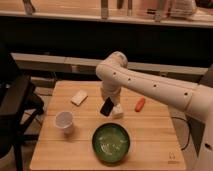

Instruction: Place the eraser on the white sponge

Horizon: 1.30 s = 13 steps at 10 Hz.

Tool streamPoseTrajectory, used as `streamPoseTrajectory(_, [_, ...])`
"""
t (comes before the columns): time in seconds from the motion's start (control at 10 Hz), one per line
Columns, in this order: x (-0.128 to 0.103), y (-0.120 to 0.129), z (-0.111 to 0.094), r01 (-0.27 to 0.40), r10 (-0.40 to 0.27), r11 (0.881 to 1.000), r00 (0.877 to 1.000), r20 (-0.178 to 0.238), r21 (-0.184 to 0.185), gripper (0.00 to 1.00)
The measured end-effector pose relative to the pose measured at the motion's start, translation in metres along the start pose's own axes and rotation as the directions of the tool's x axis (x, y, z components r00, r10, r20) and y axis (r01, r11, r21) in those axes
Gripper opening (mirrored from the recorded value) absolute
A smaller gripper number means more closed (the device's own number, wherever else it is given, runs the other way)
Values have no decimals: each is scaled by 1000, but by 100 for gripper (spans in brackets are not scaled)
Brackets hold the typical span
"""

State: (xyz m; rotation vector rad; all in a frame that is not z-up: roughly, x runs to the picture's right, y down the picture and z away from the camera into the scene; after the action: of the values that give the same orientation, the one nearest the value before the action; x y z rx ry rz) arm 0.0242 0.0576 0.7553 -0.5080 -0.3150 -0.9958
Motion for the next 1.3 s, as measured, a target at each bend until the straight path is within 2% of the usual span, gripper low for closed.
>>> streamPoseTrajectory(0.2, [0,-16,1,23,-23,1000,1000,-2,6,0])
streamPoseTrajectory(0.5, [10,-27,3,47,-47,999,999,-8,12,0])
streamPoseTrajectory(0.8, [18,-60,7,92,-91,996,996,-21,17,0])
streamPoseTrajectory(1.1, [19,-71,9,103,-103,994,994,-25,18,0])
streamPoseTrajectory(1.3, [34,-80,12,105,-104,994,994,-40,23,0])
